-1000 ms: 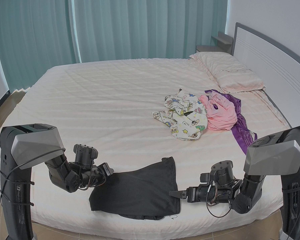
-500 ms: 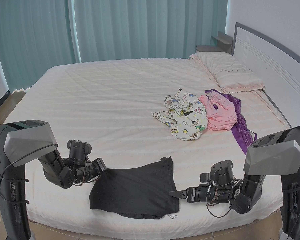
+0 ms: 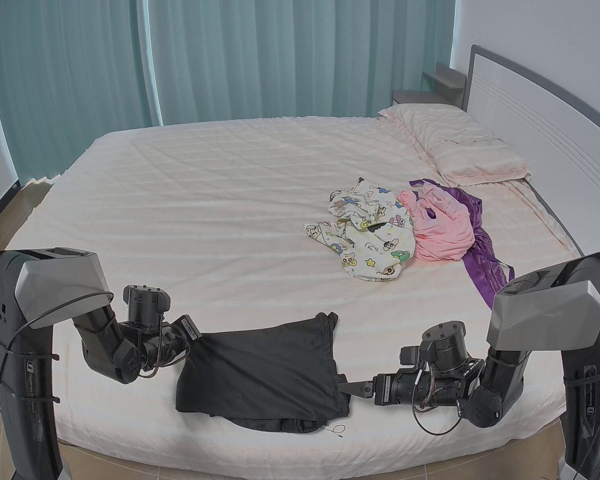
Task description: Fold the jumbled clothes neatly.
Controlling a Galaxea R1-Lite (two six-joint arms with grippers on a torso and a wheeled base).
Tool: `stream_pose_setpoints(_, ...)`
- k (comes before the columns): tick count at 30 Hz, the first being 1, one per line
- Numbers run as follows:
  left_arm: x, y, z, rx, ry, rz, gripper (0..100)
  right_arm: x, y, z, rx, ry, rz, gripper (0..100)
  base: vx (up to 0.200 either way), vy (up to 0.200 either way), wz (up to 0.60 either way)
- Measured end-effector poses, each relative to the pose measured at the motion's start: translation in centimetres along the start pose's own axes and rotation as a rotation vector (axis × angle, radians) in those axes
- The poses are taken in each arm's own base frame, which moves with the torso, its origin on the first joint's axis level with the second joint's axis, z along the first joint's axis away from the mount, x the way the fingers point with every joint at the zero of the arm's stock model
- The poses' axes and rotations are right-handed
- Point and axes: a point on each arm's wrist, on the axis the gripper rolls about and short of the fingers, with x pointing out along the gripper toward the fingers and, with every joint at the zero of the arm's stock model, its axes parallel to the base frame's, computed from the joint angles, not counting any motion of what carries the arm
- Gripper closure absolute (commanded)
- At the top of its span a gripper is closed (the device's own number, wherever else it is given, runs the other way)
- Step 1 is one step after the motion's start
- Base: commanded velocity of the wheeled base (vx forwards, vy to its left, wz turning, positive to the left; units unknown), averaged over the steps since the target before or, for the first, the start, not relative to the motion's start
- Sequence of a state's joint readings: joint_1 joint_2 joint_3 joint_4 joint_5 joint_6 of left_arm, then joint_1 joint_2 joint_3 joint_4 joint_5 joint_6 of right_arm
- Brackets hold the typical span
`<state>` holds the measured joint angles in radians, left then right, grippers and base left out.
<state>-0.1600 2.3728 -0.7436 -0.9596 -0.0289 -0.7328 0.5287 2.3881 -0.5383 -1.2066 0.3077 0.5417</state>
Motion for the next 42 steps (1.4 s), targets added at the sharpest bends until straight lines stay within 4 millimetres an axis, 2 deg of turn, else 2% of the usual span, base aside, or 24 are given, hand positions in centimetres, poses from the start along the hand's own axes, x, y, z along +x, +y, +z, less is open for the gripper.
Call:
stream_pose_setpoints(8,0.0,0.4,-0.1,-0.013,0.004,0.012,0,-0.1,0.0,0.1,-0.001,-0.006,-0.006,0,0.000,0.000,0.00)
stream_pose_setpoints(12,-0.9,0.9,0.5,-0.030,0.002,0.016,0,-0.4,-0.4,0.8,0.004,-0.047,-0.033,0,0.000,0.000,0.00)
stream_pose_setpoints(17,-3.7,1.2,1.7,-0.051,-0.004,-0.014,0,-1.3,-0.5,2.4,0.008,-0.125,-0.048,0,0.000,0.000,0.00)
stream_pose_setpoints(22,-8.0,1.2,3.0,-0.067,-0.029,-0.064,0,-3.3,-0.3,4.0,0.012,-0.213,-0.073,0,0.000,0.000,0.00)
stream_pose_setpoints(26,-12.0,1.0,3.5,-0.064,-0.066,-0.107,0,-6.3,0.4,4.8,0.018,-0.285,-0.094,0,0.000,0.000,0.00)
stream_pose_setpoints(28,-14.1,0.8,3.6,-0.054,-0.093,-0.134,0,-8.1,1.0,5.0,0.017,-0.328,-0.102,0,0.000,0.000,0.00)
stream_pose_setpoints(29,-16.0,0.6,3.6,-0.043,-0.118,-0.158,0,-9.8,1.5,5.1,0.015,-0.367,-0.110,0,0.000,0.000,0.00)
stream_pose_setpoints(32,-18.6,0.4,3.4,-0.025,-0.158,-0.194,0,-12.4,2.4,5.1,0.010,-0.430,-0.121,0,0.000,0.000,0.00)
stream_pose_setpoints(39,-25.4,0.6,1.7,0.013,-0.247,-0.264,0,-19.8,4.9,3.6,-0.021,-0.609,-0.136,0,0.000,0.000,0.00)
stream_pose_setpoints(42,-27.7,0.8,0.8,0.025,-0.263,-0.277,0,-22.4,5.5,2.5,-0.035,-0.648,-0.150,0,0.000,0.000,0.00)
